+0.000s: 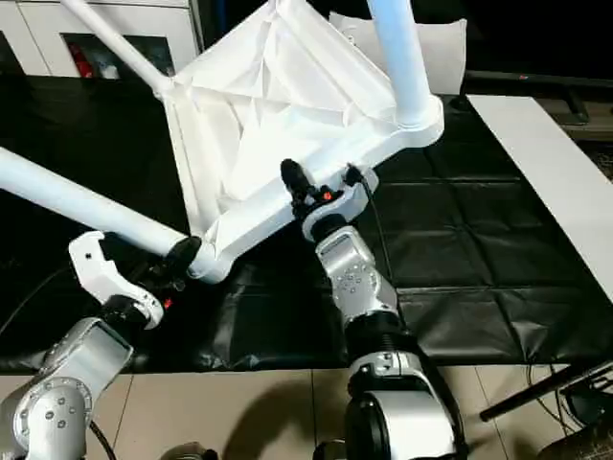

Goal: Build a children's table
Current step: Flip table

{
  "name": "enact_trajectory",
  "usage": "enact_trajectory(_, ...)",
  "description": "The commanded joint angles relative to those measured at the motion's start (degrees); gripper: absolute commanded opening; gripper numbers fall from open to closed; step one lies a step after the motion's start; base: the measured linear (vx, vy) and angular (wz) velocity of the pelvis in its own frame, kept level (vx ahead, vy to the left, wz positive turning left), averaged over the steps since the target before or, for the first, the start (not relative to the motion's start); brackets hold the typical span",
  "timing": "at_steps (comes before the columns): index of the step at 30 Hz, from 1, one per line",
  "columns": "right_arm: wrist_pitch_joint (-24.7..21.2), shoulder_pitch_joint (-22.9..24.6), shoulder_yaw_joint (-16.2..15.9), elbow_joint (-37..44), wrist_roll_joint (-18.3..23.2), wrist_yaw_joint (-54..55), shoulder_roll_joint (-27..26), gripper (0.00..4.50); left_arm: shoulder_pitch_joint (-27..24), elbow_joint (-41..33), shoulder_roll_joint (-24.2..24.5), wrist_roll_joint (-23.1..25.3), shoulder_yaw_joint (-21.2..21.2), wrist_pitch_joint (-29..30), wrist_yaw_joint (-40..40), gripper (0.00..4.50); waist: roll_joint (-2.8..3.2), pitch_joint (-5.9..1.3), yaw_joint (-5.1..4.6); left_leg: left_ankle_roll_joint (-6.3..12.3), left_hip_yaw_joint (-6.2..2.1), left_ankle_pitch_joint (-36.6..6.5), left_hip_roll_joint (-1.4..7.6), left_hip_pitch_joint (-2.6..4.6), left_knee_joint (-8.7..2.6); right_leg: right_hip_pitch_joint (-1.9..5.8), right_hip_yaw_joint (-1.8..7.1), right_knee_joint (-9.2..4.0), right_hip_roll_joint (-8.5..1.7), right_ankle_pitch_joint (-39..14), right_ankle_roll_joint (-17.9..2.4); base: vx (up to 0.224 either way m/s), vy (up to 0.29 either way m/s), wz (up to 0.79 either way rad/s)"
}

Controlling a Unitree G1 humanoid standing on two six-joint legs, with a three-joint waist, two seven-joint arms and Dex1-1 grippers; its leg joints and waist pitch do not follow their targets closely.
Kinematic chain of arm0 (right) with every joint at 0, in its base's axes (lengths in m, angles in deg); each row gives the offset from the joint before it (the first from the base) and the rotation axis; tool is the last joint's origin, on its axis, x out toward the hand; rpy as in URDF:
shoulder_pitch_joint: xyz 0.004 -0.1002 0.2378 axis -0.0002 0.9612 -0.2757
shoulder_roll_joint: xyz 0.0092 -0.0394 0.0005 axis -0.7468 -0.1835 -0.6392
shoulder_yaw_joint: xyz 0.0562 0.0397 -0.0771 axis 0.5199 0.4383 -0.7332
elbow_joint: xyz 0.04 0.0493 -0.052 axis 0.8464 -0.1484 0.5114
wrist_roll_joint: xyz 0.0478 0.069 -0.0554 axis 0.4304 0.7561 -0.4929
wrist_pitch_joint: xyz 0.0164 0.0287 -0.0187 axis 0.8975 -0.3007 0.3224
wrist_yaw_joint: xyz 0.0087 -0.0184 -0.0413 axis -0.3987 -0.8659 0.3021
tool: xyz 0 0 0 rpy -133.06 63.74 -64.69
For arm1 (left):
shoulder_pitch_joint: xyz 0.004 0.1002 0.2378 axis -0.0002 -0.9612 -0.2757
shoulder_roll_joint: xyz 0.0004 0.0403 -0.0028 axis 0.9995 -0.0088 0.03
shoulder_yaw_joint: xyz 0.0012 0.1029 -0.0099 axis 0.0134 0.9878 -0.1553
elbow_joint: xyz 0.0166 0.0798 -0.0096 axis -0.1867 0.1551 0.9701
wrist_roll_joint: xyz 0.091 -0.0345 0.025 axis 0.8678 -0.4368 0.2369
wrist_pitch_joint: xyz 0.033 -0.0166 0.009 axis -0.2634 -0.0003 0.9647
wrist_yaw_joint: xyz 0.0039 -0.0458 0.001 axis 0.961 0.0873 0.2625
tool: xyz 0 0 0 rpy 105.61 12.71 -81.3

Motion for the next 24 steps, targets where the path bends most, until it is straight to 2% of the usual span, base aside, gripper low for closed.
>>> enact_trajectory(1, 1.06, -5.42, 1.17, -1.4, 0.3, 0.71, -8.53, 2.3, -0.87, 0.86, -0.7, -2.66, 4.25, 3.26, 4.36, 2.04, -0.33, -3.25, -0.08, 3.58, 0.33, -5.1, 1.92, -0.24, -4.19, 3.06, 1.94, -3.58, -2.36, -9.78, -10.2, 0.0, 0.0, 0.0)
enact_trajectory(5, 1.74, -5.25, 1.32, -1.21, 0.72, 1.1, -8.4, 2.06, -0.96, 0.76, 0.33, -1.2, 4.65, 3.0, 4.03, 2.04, -0.15, -3.35, -0.14, 3.64, 0.34, -4.44, 1.96, -0.16, -4.13, 3.03, 1.93, -3.42, -2.32, -8.6, -10.54, 0.0, 0.0, 0.0)
enact_trajectory(6, 2.14, -5.14, 1.31, -1.01, 0.84, 1.31, -8.26, 2.03, -1.17, 0.45, 0.75, -1.18, 4.62, 2.78, 4.43, 2.6, -0.23, -3.4, -0.16, 3.83, 0.35, -3.82, 1.95, -0.23, -4.08, 3.09, 1.94, -3.34, -2.32, -7.62, -10.76, 0.0, 0.0, 0.0)
enact_trajectory(7, 2.29, -5.07, 1.33, -0.85, 0.86, 1.53, -8.17, 2.01, -1.32, 0.23, 1.15, -0.94, 4.79, 2.52, 4.78, 2.74, -0.22, -3.4, -0.11, 3.93, 0.35, -3.52, 1.94, -0.24, -4.06, 3.11, 1.93, -3.3, -2.33, -7.25, -10.85, 0.0, 0.0, 0.0)
enact_trajectory(9, 2.81, -4.9, 1.69, -0.04, 1.04, 2.38, -7.82, 1.99, -2.27, -0.87, 2.34, -1.14, 5.01, 2.23, 6.33, 2.82, 0.0, -3.41, -0.09, 4.08, 0.47, -3.48, 1.92, -0.1, -4.03, 2.94, 1.99, -3.27, -2.35, -7.28, -11.3, 0.0, 0.0, 0.0)
enact_trajectory(11, 4.07, -4.94, 2.59, 0.94, 1.17, 3.7, -7.04, 1.99, -4.09, -2.7, 3.16, -2.79, 4.23, 2.66, 7.26, 3.13, -0.09, -3.66, -0.08, 4.18, 0.47, -1.99, 1.83, -0.16, -3.87, 3.08, 1.98, -2.89, -2.26, -4.56, -11.77, 0.0, 0.0, 0.0)
enact_trajectory(13, 4.98, -4.99, 3.15, 1.62, 1.16, 4.51, -6.49, 1.98, -5.4, -3.86, 3.84, -3.7, 3.87, 2.73, 7.86, 3.17, 0.13, -3.91, -0.04, 5.33, 0.56, 0.17, 1.76, -0.15, -3.54, 2.97, 1.96, -2.4, -2.01, 0.5, -13.03, 0.0, 0.0, 0.0)
enact_trajectory(15, 5.57, -5.02, 3.37, 1.99, 1.13, 4.95, -6.07, 1.98, -6.25, -4.5, 4.4, -4.23, 3.69, 2.58, 8.56, 3.18, 0.08, -3.88, 0.19, 6.23, 0.66, 0.6, 1.73, -0.24, -3.46, 2.95, 1.95, -2.33, -1.96, 1.68, -13.64, 0.0, 0.0, 0.0)
enact_trajectory(16, 5.95, -5.05, 3.5, 2.2, 1.1, 5.22, -5.8, 1.98, -6.79, -4.88, 4.77, -4.55, 3.57, 2.47, 9.03, 3.35, 0.06, -3.78, 0.27, 6.37, 0.74, -0.09, 1.78, -0.3, -3.52, 2.89, 1.94, -2.39, -1.93, 1.19, -13.74, 0.0, 0.0, 0.0)
enact_trajectory(18, 6.86, -4.84, 3.41, 2.94, 0.37, 6.07, -4.73, 1.98, -8.53, -6.33, 5.88, -5.03, 3.36, 2.47, 10.29, 3.51, -0.02, -3.54, 0.18, 5.96, 0.74, -2.22, 1.84, -0.4, -3.74, 2.91, 1.9, -2.64, -1.96, -1.88, -13.21, 0.0, 0.0, 0.0)
enact_trajectory(20, 7.07, -4.78, 3.33, 3.1, 0.21, 6.27, -4.47, 1.98, -8.93, -6.67, 6.13, -5.08, 3.33, 2.49, 10.56, 3.53, 0.13, -3.38, 0.18, 4.86, 0.84, -4.5, 1.92, -0.09, -3.91, 2.59, 1.94, -3.06, -1.89, -5.37, -11.99, 0.0, 0.0, 0.0)
enact_trajectory(21, 7.56, -3.7, 2.97, 5.3, -0.86, 6.88, -3.32, 1.98, -11.36, -9.14, 8.76, -4.68, 4.18, 1.85, 13.44, 3.53, -0.34, -3.27, 0.15, 4.71, 0.77, -4.65, 1.96, -0.24, -3.99, 2.66, 1.92, -3.22, -1.88, -6.2, -11.41, 0.0, 0.0, 0.0)
enact_trajectory(22, 7.56, -3.7, 2.97, 5.3, -0.86, 6.88, -3.32, 1.98, -11.36, -9.14, 8.76, -4.68, 4.18, 1.85, 13.44, 3.5, -0.09, -3.39, 0.04, 4.08, 0.69, -4.74, 2.02, -0.33, -4.12, 2.79, 1.92, -2.95, -1.92, -6.66, -10.78, 0.0, 0.0, 0.0)
enact_trajectory(23, 7.89, -1.7, 1.94, 8.99, -2.96, 7.74, -1.89, 1.98, -13.98, -11.97, 12.84, -1.92, 6.05, -0.15, 17.21, 3.63, -0.23, -3.31, 0.04, 3.92, 0.8, -4.93, 2.01, -0.18, -4.06, 2.52, 1.92, -3.06, -1.8, -6.8, -10.47, 0.0, 0.0, 0.0)
enact_trajectory(24, 7.91, -0.79, 1.38, 10.6, -3.89, 7.98, -1.35, 1.98, -14.8, -12.86, 14.5, -0.52, 6.91, -1.22, 18.65, 3.72, -0.25, -3.17, 0.23, 3.75, 0.59, -4.98, 1.93, -0.41, -4.22, 2.72, 1.89, -3.28, -1.81, -8.0, -9.24, 0.0, 0.0, 0.0)
